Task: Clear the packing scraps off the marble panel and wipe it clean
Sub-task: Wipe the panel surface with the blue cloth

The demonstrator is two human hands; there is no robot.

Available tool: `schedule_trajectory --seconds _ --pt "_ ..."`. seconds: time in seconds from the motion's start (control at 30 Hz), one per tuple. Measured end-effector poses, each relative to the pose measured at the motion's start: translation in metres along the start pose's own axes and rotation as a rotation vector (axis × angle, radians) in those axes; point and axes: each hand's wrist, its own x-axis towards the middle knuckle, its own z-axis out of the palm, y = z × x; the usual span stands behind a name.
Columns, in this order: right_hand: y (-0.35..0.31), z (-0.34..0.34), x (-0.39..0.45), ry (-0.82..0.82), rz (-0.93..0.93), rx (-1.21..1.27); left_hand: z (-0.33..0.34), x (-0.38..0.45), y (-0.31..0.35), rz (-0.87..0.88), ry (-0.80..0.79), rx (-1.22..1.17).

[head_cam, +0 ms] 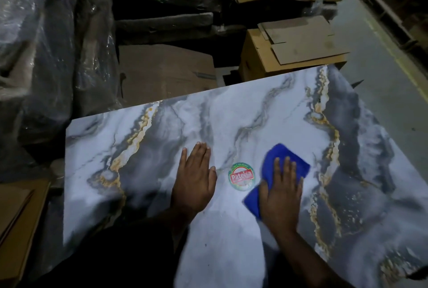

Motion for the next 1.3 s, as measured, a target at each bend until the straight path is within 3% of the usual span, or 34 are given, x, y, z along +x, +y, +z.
schedule_trajectory --seconds 0.07,0.17,0.27,0.37,0.47,0.53,0.6,0.67,0.77,0.9,1.0,1.13,1.3 --pt "-0.016 0.002 0.031 0.011 0.186 -0.005 0.001 -0.001 -0.001 0.002 -0.008 -0.006" --pt "-0.057 0.009 0.094 0.000 0.193 0.023 -0.001 0.001 -0.001 -0.026 -0.050 -0.013" --pt "-0.101 0.019 0.136 -0.087 -0.067 -0.062 -0.001 0.000 0.000 -0.049 -0.070 -0.041" --pt "-0.130 0.021 0.123 -0.172 -0.439 -0.017 -0.004 0.001 0.000 -0.074 -0.050 -0.113" --pt "-0.102 0.016 0.070 -0.219 -0.734 0.037 -0.007 0.000 0.002 -0.099 -0.019 -0.166" --pt "-0.061 0.010 0.046 -0.221 -0.797 0.073 -0.007 0.000 0.001 -0.092 -0.012 -0.168" --pt "-0.019 0.005 0.038 -0.158 -0.679 0.090 -0.006 -0.002 0.000 -0.089 -0.018 -0.140" --pt "0.000 0.003 0.050 -0.077 -0.375 0.069 -0.004 -0.002 0.000 -0.088 -0.027 -0.124" --pt "-0.022 0.006 0.097 -0.002 0.010 0.006 -0.002 -0.002 -0.001 -0.083 -0.028 -0.112" --pt "-0.089 0.015 0.171 -0.043 0.097 0.018 -0.001 -0.001 -0.002 -0.071 -0.009 -0.119" --pt "-0.140 0.027 0.206 -0.119 -0.040 -0.009 -0.002 -0.001 0.000 -0.064 0.016 -0.115" --pt "-0.189 0.035 0.206 -0.187 -0.359 0.011 -0.001 -0.002 0.000 -0.090 0.039 -0.160" --pt "-0.181 0.032 0.161 -0.237 -0.724 0.088 -0.004 -0.002 0.002 -0.083 0.102 -0.213"
